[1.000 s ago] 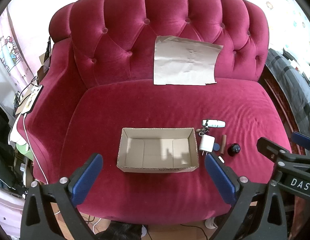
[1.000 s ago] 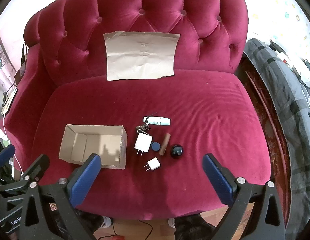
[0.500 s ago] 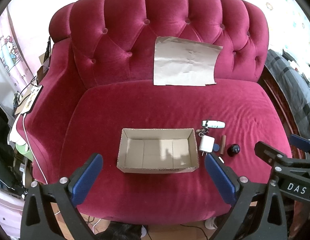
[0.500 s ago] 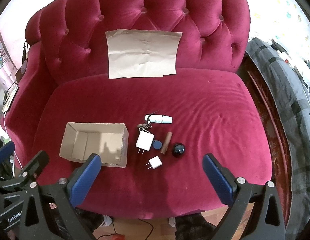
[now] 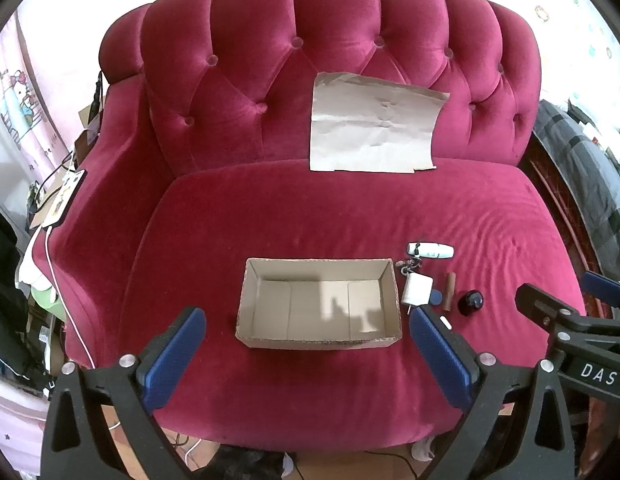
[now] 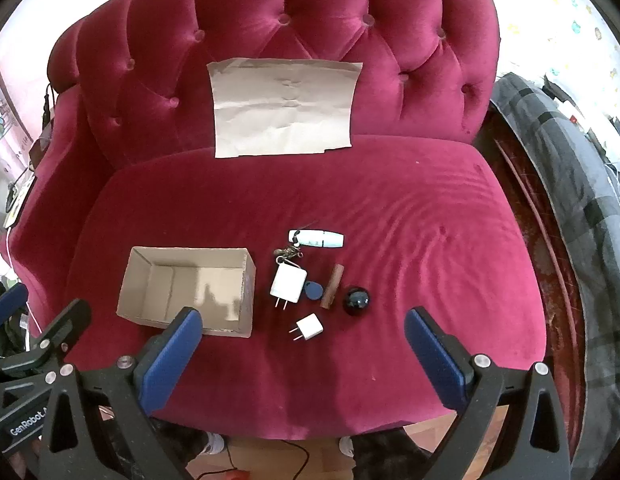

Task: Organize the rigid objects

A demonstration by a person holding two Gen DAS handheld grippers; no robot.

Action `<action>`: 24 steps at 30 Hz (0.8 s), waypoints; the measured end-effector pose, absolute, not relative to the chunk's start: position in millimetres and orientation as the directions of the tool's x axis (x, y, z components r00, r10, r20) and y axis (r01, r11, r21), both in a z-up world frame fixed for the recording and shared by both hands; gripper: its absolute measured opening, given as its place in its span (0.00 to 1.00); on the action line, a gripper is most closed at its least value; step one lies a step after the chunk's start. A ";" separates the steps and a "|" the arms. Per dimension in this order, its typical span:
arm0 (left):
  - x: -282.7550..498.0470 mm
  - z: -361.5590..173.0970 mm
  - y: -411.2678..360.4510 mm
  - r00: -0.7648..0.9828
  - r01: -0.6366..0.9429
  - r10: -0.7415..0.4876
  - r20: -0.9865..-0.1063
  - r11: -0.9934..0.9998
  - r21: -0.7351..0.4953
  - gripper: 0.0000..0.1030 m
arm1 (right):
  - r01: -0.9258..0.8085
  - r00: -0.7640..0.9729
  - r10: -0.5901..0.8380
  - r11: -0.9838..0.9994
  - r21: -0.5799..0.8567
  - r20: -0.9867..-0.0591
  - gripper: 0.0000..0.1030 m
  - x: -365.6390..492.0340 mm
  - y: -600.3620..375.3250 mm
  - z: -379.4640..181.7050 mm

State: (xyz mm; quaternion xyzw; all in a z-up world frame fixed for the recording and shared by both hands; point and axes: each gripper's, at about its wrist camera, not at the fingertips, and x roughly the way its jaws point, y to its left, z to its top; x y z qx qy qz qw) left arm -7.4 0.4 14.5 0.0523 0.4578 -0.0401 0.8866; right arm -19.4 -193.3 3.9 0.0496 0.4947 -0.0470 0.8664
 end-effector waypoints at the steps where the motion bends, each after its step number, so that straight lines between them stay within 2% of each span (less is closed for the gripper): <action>1: -7.6 14.1 0.5 0.579 0.120 -0.023 -0.815 0.991 0.056 1.00 | 0.129 0.507 -0.032 0.991 0.040 -0.861 1.00 -20.0 -193.7 3.4; 24: 20.0 -14.7 17.0 0.567 0.115 -0.011 -0.824 0.991 0.066 1.00 | 0.134 0.519 -0.044 0.991 0.031 -0.854 1.00 -1.0 -206.0 -13.1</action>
